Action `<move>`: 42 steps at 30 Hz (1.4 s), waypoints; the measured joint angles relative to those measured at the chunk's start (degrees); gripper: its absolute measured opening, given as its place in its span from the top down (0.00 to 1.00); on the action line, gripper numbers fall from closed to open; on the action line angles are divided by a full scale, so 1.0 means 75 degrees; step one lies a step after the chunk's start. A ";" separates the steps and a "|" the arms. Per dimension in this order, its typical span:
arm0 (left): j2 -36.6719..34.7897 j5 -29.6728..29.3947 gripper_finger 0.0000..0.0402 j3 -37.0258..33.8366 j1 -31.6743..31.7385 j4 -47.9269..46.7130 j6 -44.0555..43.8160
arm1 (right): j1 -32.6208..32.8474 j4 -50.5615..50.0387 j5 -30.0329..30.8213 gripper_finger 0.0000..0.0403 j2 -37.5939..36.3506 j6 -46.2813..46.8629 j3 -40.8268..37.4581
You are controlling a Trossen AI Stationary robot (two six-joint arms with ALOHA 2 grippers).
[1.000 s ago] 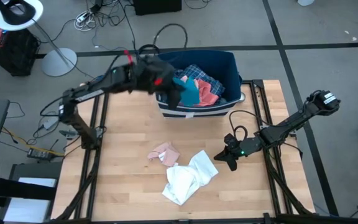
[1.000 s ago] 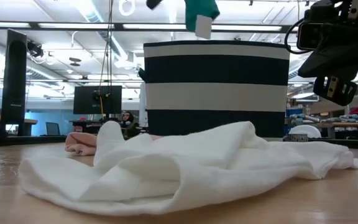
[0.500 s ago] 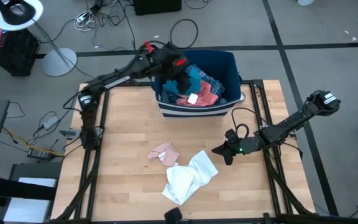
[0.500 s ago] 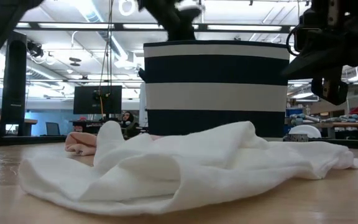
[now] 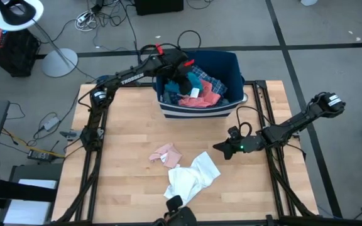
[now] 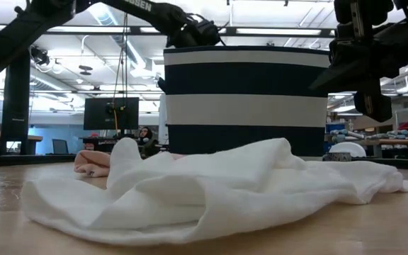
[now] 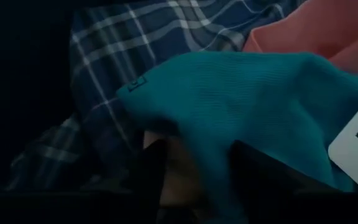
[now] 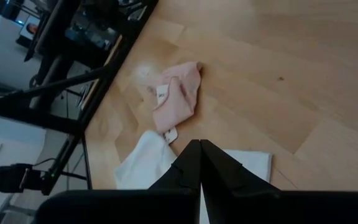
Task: Sort clothes
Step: Put the blue socks into the blue bin, then put the light pink socks into the blue bin
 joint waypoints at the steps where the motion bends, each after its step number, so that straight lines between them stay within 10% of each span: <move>1: -0.0016 0.0003 0.53 0.0085 0.0022 -0.0110 -0.0003 | -0.0020 0.0000 0.0000 0.99 0.0000 0.0003 0.0000; 12: -0.0061 -0.0085 0.53 0.2570 -0.0059 -0.1998 0.0369 | -0.0127 -0.0003 -0.0001 0.99 0.0003 -0.0132 0.0000; 35: -0.3393 -0.2493 0.53 0.2123 -0.3073 -0.4019 -0.0511 | -0.0124 0.0026 -0.0712 0.98 0.0000 -0.0875 0.0000; 42: -0.4210 -0.3337 0.53 0.0268 -0.4299 -0.3394 -0.1570 | -0.0121 0.0058 -0.0756 0.98 0.0000 -0.0886 0.0000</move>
